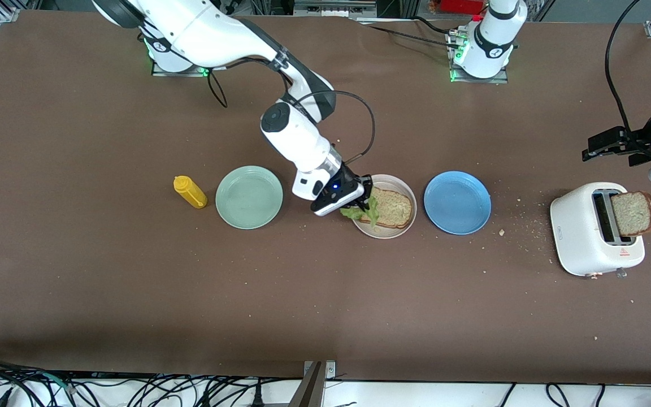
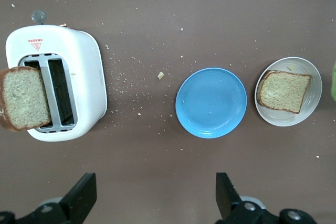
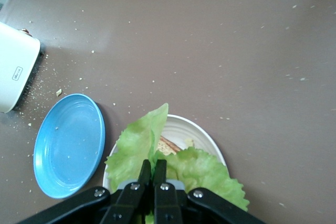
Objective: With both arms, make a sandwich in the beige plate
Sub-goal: 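Carry the lettuce leaf with the right gripper over the bread slice, then lower the lettuce onto the bread and open the right gripper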
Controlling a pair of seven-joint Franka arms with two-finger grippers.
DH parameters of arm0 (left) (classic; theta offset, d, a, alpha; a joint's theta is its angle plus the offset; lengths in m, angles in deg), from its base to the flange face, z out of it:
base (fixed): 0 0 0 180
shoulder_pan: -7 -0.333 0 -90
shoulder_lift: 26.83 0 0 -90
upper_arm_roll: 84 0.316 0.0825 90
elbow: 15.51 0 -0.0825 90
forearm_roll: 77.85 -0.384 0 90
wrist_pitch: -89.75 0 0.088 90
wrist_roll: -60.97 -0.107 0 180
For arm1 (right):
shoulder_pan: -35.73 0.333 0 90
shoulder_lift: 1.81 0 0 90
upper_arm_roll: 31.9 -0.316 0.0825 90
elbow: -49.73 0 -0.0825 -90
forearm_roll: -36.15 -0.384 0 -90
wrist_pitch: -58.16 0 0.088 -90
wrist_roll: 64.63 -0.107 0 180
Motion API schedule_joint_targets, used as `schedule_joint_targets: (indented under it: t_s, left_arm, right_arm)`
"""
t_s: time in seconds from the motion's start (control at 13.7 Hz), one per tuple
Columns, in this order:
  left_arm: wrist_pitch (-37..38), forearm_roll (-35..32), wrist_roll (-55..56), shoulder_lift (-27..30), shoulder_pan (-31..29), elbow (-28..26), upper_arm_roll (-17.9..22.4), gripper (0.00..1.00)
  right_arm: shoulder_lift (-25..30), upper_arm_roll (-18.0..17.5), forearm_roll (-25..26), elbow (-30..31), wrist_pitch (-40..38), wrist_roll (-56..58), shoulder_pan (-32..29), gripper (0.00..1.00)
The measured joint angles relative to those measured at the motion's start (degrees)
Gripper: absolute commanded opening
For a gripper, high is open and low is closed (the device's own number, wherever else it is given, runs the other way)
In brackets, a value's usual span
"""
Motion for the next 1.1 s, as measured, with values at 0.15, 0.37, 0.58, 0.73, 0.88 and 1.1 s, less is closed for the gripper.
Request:
schedule_joint_targets:
  t_s: [0.15,0.37,0.58,0.73,0.88,1.1]
  left_arm:
    - [0.0,0.0,0.0,0.0,0.0,0.0,0.0,1.00]
    - [0.0,0.0,0.0,0.0,0.0,0.0,0.0,1.00]
    - [0.0,0.0,0.0,0.0,0.0,0.0,0.0,1.00]
    - [0.0,0.0,0.0,0.0,0.0,0.0,0.0,1.00]
    - [0.0,0.0,0.0,0.0,0.0,0.0,0.0,1.00]
    - [0.0,0.0,0.0,0.0,0.0,0.0,0.0,1.00]
  right_arm:
    - [-3.2,0.0,0.0,-1.3,3.2,-0.1,1.3,0.00]
    - [-5.2,0.0,0.0,-2.2,4.1,-0.1,2.0,0.04]
    - [-5.8,0.0,0.0,-2.2,4.1,-0.1,2.5,0.58]
    - [-6.4,0.0,0.0,-2.3,4.1,-0.1,2.8,1.00]
    - [-6.8,0.0,0.0,-2.3,4.3,0.0,2.8,1.00]
    - [-6.8,0.0,0.0,-2.7,4.5,0.0,2.8,1.00]
